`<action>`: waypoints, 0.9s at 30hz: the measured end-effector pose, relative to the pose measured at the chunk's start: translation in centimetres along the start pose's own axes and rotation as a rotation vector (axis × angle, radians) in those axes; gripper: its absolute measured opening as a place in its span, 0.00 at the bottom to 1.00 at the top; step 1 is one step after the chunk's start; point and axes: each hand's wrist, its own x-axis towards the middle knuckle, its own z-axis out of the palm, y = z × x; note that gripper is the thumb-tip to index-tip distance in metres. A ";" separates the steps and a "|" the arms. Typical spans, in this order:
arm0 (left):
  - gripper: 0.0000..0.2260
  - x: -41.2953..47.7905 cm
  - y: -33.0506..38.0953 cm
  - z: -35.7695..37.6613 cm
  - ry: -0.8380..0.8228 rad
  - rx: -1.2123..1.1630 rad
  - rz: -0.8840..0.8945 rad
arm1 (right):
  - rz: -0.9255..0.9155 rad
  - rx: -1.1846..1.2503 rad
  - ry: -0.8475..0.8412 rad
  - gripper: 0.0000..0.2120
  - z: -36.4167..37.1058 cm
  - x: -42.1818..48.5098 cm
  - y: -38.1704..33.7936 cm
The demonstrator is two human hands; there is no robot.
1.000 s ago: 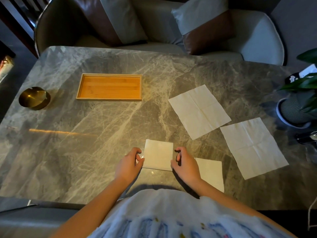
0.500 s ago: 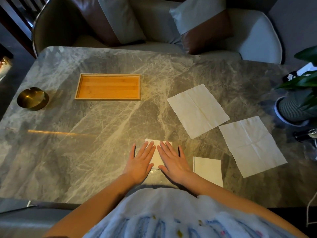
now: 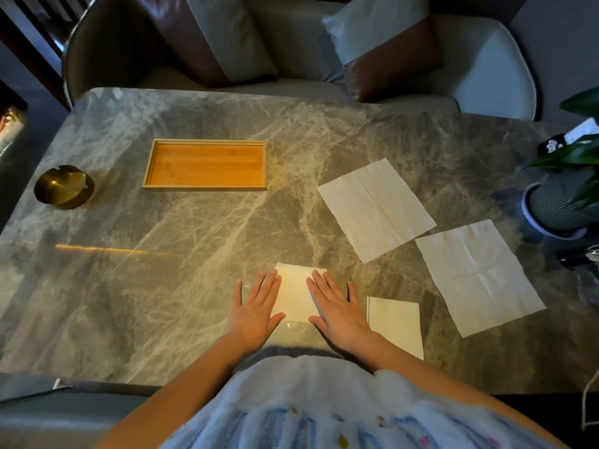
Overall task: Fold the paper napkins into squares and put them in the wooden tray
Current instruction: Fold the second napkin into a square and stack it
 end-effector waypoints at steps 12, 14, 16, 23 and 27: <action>0.21 -0.3 0.0 -1.8 0.311 -0.397 -0.184 | 0.070 0.141 0.088 0.33 -0.5 -0.7 -0.1; 0.18 -0.3 0.0 -2.3 0.293 -0.502 -0.280 | 0.065 0.146 0.117 0.30 -0.8 -0.6 -0.4; 0.18 -0.1 0.3 -2.5 0.157 -0.561 -0.341 | 0.057 0.110 0.089 0.30 -0.7 -0.4 -0.7; 0.03 0.2 1.4 -3.1 -0.100 -0.853 -0.373 | 0.062 0.037 0.041 0.34 -0.2 -0.7 -0.6; 0.05 0.1 1.8 -3.5 -0.026 -0.974 -0.339 | 0.060 0.036 0.047 0.34 -0.3 -0.8 -0.5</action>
